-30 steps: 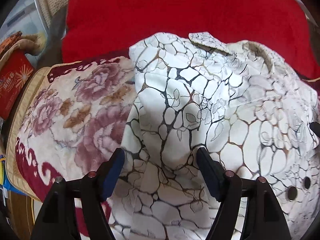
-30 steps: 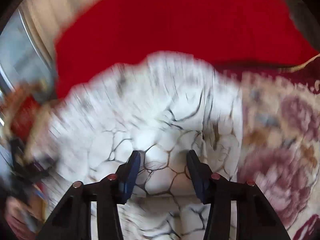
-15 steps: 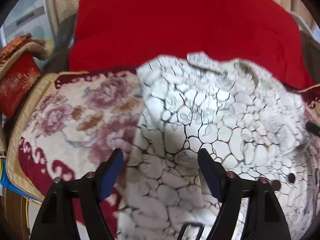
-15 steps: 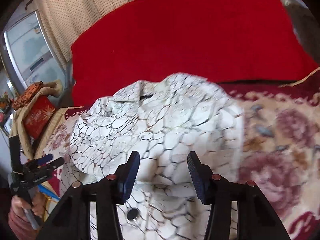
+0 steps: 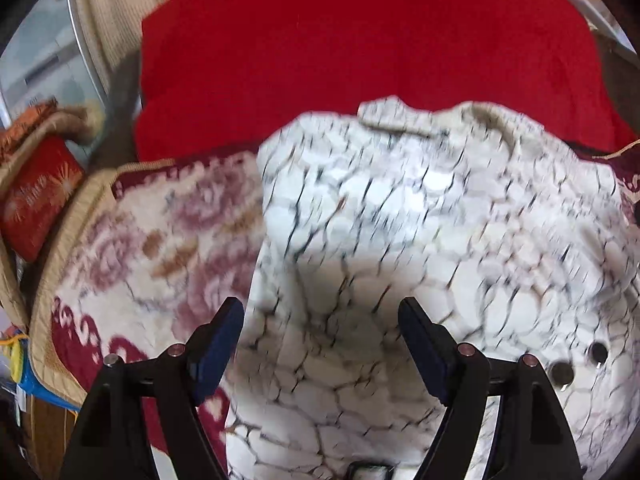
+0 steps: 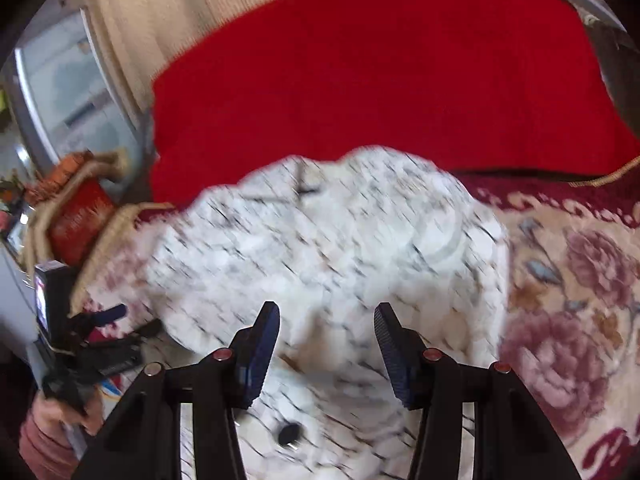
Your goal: Fold large clothes
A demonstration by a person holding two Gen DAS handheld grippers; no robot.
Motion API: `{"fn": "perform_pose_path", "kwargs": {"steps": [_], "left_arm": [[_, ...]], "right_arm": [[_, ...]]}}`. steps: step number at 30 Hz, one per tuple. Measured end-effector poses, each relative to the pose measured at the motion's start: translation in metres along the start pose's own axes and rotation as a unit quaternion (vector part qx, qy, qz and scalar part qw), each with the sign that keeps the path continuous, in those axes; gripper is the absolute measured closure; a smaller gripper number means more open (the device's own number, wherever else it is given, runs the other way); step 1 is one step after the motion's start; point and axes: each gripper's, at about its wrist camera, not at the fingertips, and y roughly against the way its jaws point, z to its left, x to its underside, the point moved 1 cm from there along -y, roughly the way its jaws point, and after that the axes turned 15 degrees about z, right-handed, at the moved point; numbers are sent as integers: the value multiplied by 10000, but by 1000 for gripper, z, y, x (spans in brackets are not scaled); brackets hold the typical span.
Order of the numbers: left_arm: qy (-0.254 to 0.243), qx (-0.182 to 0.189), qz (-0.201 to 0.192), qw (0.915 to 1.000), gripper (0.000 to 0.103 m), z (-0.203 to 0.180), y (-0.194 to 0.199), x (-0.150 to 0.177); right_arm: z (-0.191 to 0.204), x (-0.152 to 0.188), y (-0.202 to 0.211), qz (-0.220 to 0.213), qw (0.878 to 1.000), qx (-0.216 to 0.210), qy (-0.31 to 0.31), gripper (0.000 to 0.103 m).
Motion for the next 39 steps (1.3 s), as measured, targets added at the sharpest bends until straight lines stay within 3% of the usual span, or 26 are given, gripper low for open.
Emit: {"fn": "perform_pose_path", "kwargs": {"steps": [3, 8, 10, 18, 25, 27, 29, 31, 36, 39], "left_arm": [[-17, 6, -167, 9999, 23, -13, 0, -8], [-80, -41, 4, 10000, 23, -27, -24, -17], [-75, -70, 37, 9999, 23, -32, -33, -17], [-136, -219, -68, 9996, 22, -36, -40, -18], [-198, -352, -59, 9992, 20, -39, -46, -21], [-203, -384, -26, 9991, 16, -39, -50, -21], [-198, -397, 78, 9990, 14, -37, -53, -22], [-101, -231, 190, 9995, 14, -31, -51, -22], [31, 173, 265, 9995, 14, -13, -33, -8], [-46, 20, 92, 9999, 14, -5, -14, 11]], "right_arm": [[15, -3, -12, 79, 9998, 68, 171, 49], [4, 5, -70, 842, 9964, 66, -28, 49], [2, 9, -69, 633, 9980, -17, 44, 49], [6, 13, -59, 731, 9968, 29, 316, 50], [9, 0, -33, 162, 9989, 163, 404, 49], [4, -3, -45, 349, 9981, 354, 354, 49], [-3, -3, -68, 805, 9957, 409, 222, 49], [-1, 4, -67, 629, 9960, 486, 400, 49], [3, 13, -52, 791, 9945, 488, 480, 49], [-1, 20, -32, 709, 9960, 358, 402, 49]]}}
